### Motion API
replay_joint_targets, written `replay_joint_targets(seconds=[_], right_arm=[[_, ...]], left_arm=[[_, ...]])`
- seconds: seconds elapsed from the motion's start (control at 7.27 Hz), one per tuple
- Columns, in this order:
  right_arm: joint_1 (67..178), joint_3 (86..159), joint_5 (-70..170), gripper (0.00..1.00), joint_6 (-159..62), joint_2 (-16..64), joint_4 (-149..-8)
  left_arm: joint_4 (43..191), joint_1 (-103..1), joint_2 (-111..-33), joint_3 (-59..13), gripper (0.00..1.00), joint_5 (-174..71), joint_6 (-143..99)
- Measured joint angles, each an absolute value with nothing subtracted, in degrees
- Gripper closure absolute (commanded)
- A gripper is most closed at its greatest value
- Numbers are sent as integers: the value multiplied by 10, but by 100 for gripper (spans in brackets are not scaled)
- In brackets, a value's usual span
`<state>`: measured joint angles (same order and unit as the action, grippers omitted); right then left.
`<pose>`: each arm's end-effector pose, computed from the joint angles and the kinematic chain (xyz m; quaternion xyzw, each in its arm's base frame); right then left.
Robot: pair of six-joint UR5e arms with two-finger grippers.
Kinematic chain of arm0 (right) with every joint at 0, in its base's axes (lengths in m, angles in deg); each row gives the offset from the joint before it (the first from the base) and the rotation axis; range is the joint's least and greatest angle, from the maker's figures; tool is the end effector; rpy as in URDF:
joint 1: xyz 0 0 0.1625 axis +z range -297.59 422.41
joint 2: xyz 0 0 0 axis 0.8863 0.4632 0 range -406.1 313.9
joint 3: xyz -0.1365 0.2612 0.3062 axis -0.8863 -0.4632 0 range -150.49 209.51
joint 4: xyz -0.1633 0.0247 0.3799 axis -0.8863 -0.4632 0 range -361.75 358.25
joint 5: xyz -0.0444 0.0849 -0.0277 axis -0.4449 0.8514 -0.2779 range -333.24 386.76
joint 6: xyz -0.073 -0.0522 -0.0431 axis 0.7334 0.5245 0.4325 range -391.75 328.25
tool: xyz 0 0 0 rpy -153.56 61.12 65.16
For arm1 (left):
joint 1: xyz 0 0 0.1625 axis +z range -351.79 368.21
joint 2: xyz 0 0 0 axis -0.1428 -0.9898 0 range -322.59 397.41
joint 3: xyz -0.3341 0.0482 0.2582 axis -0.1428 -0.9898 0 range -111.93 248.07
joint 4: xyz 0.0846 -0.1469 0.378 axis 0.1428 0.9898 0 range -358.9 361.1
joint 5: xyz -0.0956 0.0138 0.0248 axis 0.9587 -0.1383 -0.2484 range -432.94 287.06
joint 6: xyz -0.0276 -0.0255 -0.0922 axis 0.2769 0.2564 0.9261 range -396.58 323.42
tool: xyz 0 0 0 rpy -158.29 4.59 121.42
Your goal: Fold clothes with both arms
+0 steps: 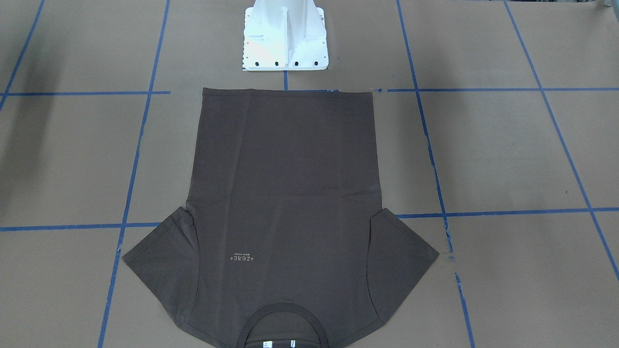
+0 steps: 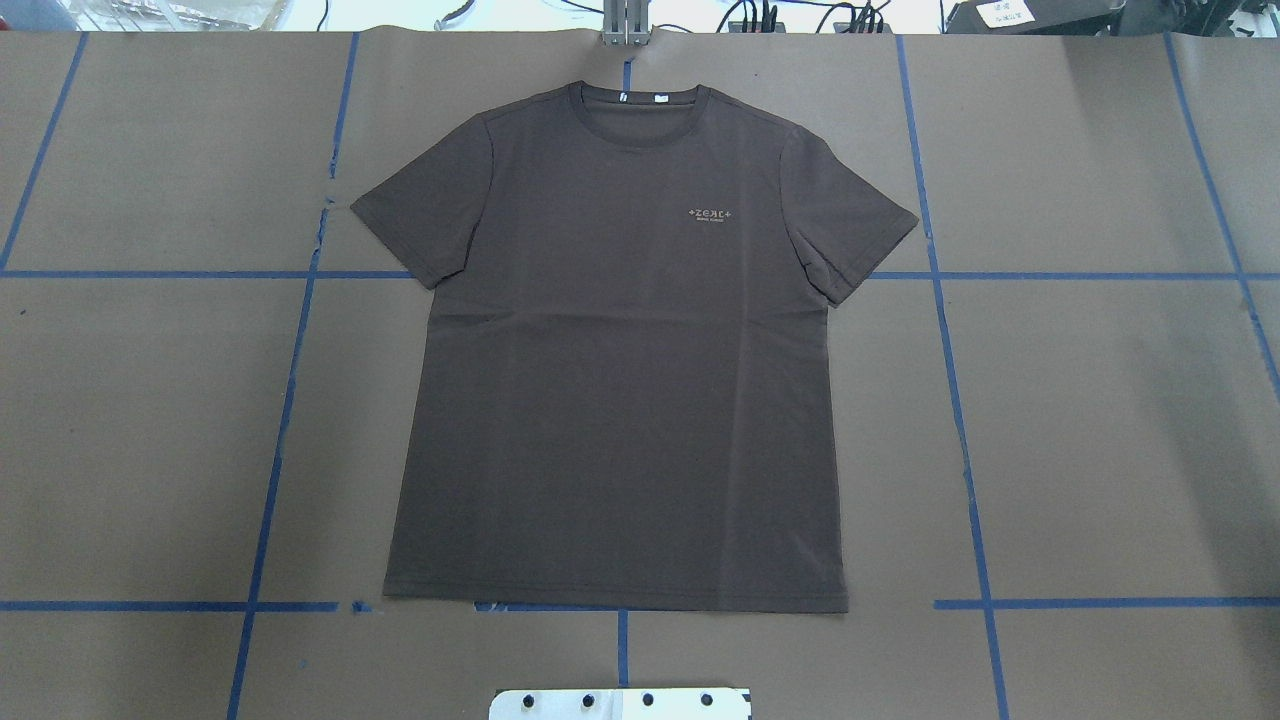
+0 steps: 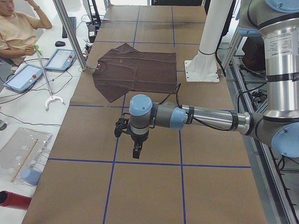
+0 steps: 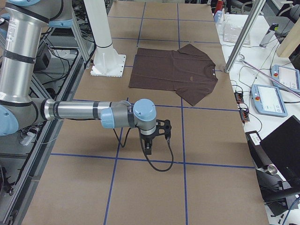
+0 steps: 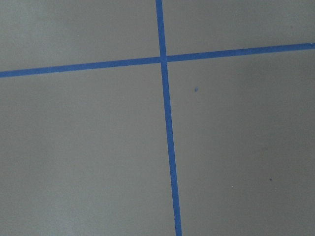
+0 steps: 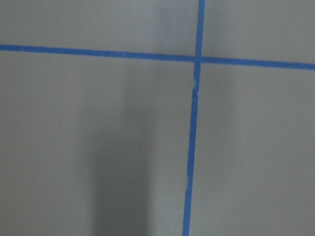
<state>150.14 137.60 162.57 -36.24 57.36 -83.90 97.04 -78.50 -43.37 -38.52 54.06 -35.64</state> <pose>0.0459 -0.4066 0.5904 0.0771 -0.3921 -0.0246 0.9163 -0.0482 -0.4398 0.5860 0.0982 0.3191 0.0561 0.9410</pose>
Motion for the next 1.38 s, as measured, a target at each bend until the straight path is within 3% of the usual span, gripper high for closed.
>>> replay_joint_targets(seconds=[0.83, 1.24, 1.38], right_arm=[[1490, 1332, 1633, 0, -402, 477, -706], [1409, 1250, 1621, 3, -589, 314, -676], [1375, 1215, 1594, 8, -660, 270, -642]], left_arm=[[1269, -762, -538, -358, 0, 529, -280], [1291, -719, -551, -359, 0, 532, -221], [1303, -705, -551, -358, 0, 532, -205]])
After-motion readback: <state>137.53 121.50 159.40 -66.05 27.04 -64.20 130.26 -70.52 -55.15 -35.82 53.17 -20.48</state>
